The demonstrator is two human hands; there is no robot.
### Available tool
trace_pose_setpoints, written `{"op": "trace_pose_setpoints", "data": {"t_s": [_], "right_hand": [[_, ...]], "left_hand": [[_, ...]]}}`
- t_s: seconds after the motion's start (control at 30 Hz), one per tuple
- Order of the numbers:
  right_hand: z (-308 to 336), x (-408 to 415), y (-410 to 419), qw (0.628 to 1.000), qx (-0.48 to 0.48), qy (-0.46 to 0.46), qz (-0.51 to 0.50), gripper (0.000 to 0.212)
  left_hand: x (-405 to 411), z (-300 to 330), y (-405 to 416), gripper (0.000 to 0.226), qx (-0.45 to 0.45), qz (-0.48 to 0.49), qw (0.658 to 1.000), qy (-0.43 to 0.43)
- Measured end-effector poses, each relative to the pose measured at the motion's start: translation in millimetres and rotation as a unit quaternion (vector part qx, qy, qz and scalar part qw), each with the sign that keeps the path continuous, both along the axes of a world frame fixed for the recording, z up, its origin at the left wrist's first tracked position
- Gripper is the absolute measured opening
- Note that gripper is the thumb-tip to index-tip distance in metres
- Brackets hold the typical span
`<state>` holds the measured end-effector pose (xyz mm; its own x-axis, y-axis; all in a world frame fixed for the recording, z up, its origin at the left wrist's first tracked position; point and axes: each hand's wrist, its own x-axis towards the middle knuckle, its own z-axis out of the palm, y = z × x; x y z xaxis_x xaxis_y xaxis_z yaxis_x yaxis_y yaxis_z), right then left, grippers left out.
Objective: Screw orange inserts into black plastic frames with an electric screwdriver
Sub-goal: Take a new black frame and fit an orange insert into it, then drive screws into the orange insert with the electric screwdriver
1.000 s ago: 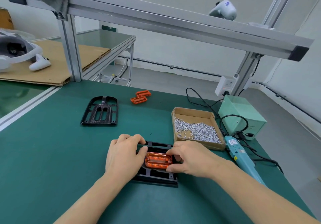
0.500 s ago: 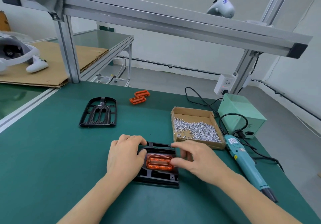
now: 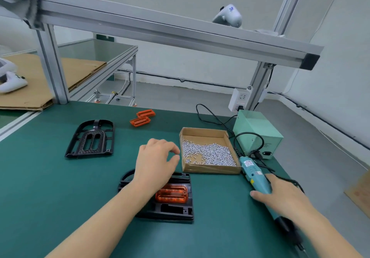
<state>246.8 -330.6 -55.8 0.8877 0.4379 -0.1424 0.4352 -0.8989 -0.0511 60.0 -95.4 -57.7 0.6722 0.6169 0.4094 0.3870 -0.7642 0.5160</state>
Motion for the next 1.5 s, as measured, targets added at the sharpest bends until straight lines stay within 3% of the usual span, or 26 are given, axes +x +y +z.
{"op": "trace_pose_setpoints", "data": {"t_s": [0.23, 0.3, 0.33, 0.43, 0.63, 0.7, 0.8, 0.9, 1.03, 1.13, 1.5], "right_hand": [[-3.1, 1.6, -0.4, 0.996, 0.074, 0.046, -0.008, 0.041], [-3.8, 6.0, -5.1, 0.983, 0.158, 0.089, -0.024, 0.033], [-2.3, 7.7, -7.2, 0.958, 0.243, 0.145, -0.045, 0.03], [5.6, 11.7, -10.7, 0.832, 0.452, 0.307, -0.102, 0.028], [39.1, 3.0, -0.2, 0.636, 0.662, 0.392, -0.057, 0.03], [48.8, -3.3, 3.3, 0.587, 0.702, 0.402, -0.031, 0.027], [55.3, -10.6, 7.8, 0.545, 0.736, 0.4, -0.015, 0.027], [56.4, -15.9, 11.0, 0.532, 0.752, 0.389, -0.016, 0.027], [53.1, -20.8, 12.1, 0.535, 0.755, 0.379, -0.014, 0.029], [51.3, -24.0, 14.0, 0.535, 0.76, 0.37, -0.012, 0.028], [50.4, -33.7, 25.4, 0.516, 0.78, 0.354, 0.006, 0.031]], "left_hand": [[84.9, 7.5, 1.7, 0.02, -0.014, -0.081, 0.986, 0.146], [94.9, 1.7, 5.0, 0.018, -0.017, -0.076, 0.977, 0.2], [97.9, -1.5, 6.5, 0.016, -0.017, -0.075, 0.972, 0.221], [103.4, -7.0, 8.0, 0.012, -0.008, -0.075, 0.965, 0.249], [112.0, -5.8, 2.1, 0.012, 0.02, -0.063, 0.963, 0.263], [113.9, -8.1, 0.6, 0.016, 0.052, -0.054, 0.958, 0.278], [114.8, -9.3, -1.4, 0.029, 0.12, -0.056, 0.935, 0.33], [115.3, -5.2, -0.5, 0.029, 0.117, -0.081, 0.927, 0.346], [114.7, -5.0, 3.5, 0.013, 0.047, -0.117, 0.962, 0.243], [112.4, -4.9, -0.1, 0.015, 0.002, -0.151, 0.959, 0.242], [109.5, -3.9, -7.0, 0.013, -0.011, -0.114, 0.972, 0.204]]}}
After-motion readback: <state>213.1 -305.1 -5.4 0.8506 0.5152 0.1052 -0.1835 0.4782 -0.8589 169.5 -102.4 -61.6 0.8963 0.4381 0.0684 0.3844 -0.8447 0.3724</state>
